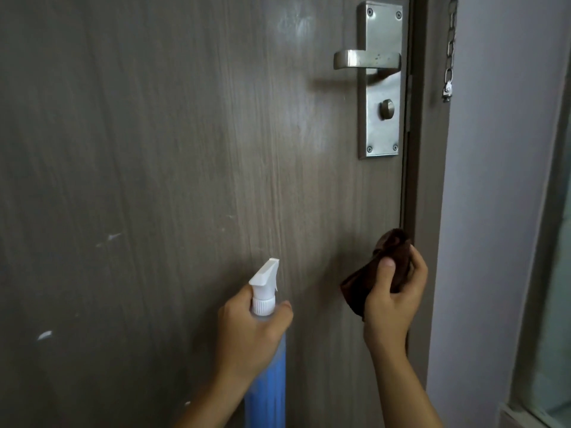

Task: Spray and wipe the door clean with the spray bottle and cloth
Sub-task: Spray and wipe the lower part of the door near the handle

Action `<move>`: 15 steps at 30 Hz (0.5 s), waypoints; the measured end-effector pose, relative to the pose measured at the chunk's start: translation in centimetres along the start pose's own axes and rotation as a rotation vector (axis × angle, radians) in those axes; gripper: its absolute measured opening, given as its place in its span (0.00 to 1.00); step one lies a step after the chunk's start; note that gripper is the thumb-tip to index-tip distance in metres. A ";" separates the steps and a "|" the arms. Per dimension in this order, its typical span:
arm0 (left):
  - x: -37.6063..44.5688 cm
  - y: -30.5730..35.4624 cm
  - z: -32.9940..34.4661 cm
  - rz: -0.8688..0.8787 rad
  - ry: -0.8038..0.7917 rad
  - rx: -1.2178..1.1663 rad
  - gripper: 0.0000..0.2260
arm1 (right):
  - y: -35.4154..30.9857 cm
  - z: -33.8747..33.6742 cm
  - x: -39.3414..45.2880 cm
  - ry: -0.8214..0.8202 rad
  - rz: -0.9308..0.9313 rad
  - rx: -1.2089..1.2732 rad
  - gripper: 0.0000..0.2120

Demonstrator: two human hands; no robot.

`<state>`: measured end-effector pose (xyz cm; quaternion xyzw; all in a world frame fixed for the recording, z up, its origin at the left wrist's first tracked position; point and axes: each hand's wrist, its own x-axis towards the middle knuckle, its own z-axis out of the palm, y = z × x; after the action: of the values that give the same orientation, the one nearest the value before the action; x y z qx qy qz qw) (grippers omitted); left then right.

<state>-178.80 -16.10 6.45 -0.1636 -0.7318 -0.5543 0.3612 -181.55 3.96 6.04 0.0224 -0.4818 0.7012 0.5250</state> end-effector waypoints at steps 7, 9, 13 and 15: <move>-0.8 -0.3 1.0 -0.073 -0.007 -0.035 0.14 | -0.2 -0.8 1.3 0.059 0.480 0.445 0.15; -0.8 -0.1 1.2 -0.063 -0.007 -0.042 0.15 | -0.2 -0.5 1.4 0.061 0.527 0.493 0.17; -0.3 0.7 1.3 -0.023 -0.026 -0.069 0.15 | -0.6 0.3 2.4 0.011 0.562 0.508 0.18; 0.2 1.2 1.3 0.002 -0.021 -0.071 0.14 | -0.9 0.4 3.2 -0.006 0.571 0.521 0.20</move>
<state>-178.62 -14.52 7.33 -0.1827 -0.7154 -0.5778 0.3477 -182.50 5.96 8.63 0.0220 -0.2758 0.9181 0.2839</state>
